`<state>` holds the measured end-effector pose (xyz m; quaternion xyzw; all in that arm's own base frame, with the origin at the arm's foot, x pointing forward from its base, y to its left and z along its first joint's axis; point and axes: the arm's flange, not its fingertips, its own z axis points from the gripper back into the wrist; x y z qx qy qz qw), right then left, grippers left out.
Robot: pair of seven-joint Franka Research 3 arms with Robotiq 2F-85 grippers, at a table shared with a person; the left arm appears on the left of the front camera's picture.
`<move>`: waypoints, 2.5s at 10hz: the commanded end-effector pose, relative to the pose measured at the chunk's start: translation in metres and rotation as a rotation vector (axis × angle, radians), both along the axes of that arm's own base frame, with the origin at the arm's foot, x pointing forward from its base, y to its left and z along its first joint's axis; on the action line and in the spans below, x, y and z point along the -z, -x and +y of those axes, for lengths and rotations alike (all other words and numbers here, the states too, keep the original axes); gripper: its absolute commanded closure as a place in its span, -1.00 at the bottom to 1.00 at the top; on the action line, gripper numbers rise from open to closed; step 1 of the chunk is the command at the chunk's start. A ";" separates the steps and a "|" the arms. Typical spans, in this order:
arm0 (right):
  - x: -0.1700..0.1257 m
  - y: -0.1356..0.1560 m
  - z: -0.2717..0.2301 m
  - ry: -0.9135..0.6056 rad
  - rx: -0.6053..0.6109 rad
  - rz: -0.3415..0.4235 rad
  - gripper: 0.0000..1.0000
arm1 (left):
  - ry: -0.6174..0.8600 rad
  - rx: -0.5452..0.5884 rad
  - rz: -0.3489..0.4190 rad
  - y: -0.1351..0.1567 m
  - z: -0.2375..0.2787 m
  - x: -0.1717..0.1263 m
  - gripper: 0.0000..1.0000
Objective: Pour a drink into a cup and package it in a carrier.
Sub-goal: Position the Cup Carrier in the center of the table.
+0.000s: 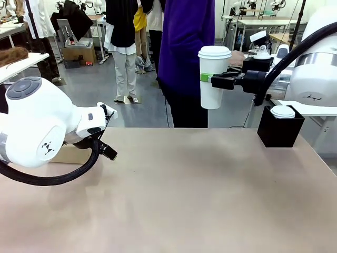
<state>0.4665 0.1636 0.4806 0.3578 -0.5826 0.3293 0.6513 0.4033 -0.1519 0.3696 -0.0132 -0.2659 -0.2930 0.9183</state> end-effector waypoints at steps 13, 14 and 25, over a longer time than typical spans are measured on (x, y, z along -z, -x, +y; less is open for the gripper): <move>-0.004 -0.004 0.005 -0.022 0.009 -0.026 -0.60 | 0.038 -0.336 0.118 -0.002 0.021 -0.199 -1.00; -0.004 -0.004 0.005 -0.022 0.009 -0.026 -0.60 | 0.037 -0.399 0.122 -0.011 0.033 -0.206 -1.00; -0.004 -0.004 0.005 -0.022 0.009 -0.026 -0.60 | 0.117 -0.661 0.215 -0.092 0.116 -0.160 -1.00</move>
